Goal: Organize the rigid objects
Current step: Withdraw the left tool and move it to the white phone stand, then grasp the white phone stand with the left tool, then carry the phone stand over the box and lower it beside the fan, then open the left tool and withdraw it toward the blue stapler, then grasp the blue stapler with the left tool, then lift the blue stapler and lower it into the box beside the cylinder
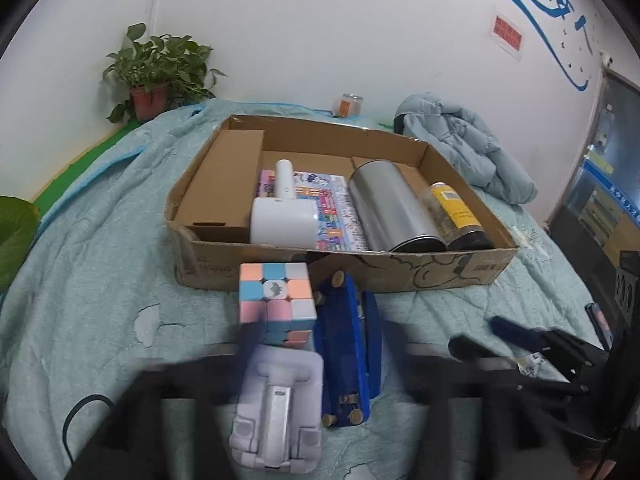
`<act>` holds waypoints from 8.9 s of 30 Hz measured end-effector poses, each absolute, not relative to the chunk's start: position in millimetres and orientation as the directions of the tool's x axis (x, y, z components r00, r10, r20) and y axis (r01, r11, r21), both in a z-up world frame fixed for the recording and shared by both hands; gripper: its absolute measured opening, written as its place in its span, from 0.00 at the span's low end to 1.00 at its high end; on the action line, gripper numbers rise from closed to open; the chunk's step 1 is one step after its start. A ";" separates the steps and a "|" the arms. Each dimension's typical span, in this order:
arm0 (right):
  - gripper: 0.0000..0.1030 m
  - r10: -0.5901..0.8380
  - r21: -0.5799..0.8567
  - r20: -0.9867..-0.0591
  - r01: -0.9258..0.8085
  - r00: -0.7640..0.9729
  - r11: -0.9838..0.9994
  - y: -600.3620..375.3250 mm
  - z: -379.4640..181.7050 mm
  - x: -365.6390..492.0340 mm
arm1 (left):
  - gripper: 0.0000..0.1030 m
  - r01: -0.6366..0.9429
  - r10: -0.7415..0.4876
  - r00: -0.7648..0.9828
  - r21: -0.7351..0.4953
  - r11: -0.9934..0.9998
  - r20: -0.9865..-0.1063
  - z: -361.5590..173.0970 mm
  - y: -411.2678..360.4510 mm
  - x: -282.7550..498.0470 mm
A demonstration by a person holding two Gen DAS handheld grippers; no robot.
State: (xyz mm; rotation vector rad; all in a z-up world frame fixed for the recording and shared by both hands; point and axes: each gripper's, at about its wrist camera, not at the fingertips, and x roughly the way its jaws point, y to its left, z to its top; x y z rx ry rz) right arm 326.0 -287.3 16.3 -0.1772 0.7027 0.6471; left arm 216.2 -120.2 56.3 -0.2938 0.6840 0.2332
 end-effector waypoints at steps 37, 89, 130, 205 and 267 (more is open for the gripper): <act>0.65 0.597 0.280 -0.772 -0.725 0.219 0.629 -246.9 -28.5 306.9 | 0.85 -0.271 -0.318 0.606 -0.565 0.779 -0.729 -32.8 -58.8 200.3; 0.58 0.690 0.365 -0.713 -0.774 0.125 0.517 -252.6 -33.2 283.7 | 0.36 -0.271 -0.355 0.654 -0.645 0.715 -0.668 -14.4 -72.1 155.7; 0.56 0.648 0.247 -0.666 -0.711 0.369 0.658 -199.0 33.3 424.9 | 0.40 -0.131 -0.362 0.653 -0.570 0.811 -0.665 62.5 -32.1 390.9; 0.55 0.485 -0.039 -0.756 -0.769 0.440 0.638 -319.6 -46.8 305.3 | 0.99 -0.142 -0.481 0.561 -0.650 0.747 -0.674 -32.1 -150.2 269.4; 0.29 0.719 0.210 -0.603 -0.801 0.345 0.560 -215.4 78.1 389.9 | 0.42 -0.055 -0.379 0.710 -0.583 0.811 -0.594 116.6 -35.7 349.8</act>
